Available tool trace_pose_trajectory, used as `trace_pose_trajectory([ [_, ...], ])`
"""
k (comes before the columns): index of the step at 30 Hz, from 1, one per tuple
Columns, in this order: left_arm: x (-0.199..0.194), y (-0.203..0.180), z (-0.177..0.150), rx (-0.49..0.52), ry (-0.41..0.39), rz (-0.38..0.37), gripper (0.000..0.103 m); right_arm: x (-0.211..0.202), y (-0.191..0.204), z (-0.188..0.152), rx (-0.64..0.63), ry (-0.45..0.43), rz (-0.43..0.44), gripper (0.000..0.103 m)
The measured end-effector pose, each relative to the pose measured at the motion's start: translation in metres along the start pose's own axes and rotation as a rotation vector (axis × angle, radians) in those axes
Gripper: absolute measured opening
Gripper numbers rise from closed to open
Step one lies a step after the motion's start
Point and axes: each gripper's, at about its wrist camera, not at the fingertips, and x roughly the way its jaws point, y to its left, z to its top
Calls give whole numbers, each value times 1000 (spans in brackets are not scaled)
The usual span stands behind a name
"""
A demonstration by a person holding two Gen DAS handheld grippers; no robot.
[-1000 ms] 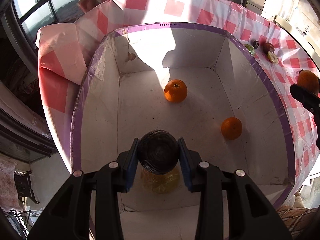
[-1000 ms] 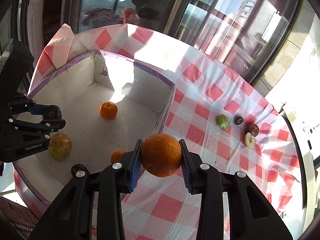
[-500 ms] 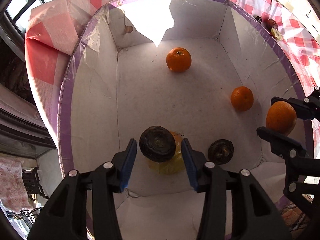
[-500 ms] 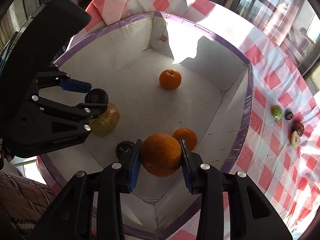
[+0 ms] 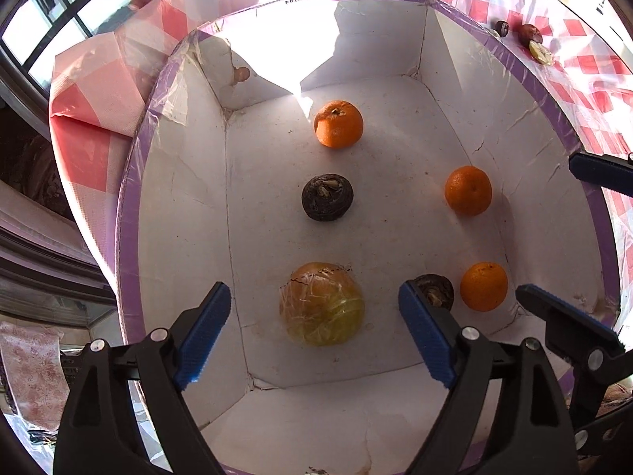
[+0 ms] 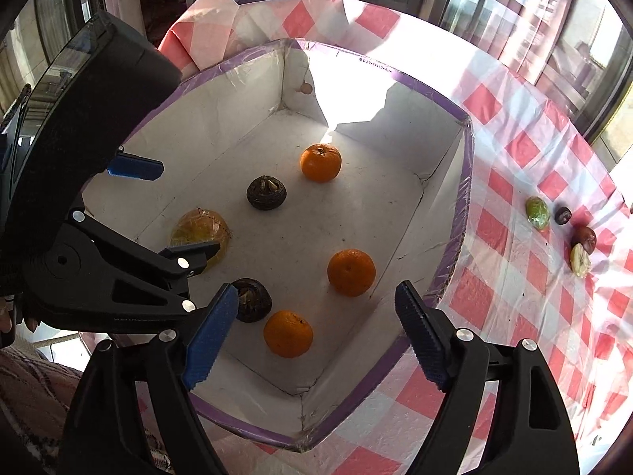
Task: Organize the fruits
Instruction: 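Withdraw both tools from the box back toward the remaining fruits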
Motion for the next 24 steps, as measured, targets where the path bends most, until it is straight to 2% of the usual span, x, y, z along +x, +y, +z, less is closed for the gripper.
trace_pose_trajectory([
  [4, -23, -8, 10, -3, -68, -7, 87, -23, -24, -7, 91, -90, -47, 81],
  [10, -53, -52, 28, 120, -133, -36, 87, -53, -78, -35, 309, -169, -142, 83],
  [15, -73, -105, 37, 276, -185, -54, 86, -61, -118, -66, 456, -139, -210, 83],
  [18, -76, -133, 43, 345, -194, -67, 86, -63, -133, -82, 500, -113, -235, 83],
  [24, -70, -174, 51, 425, -169, -110, 86, -69, -157, -108, 550, -81, -272, 85],
])
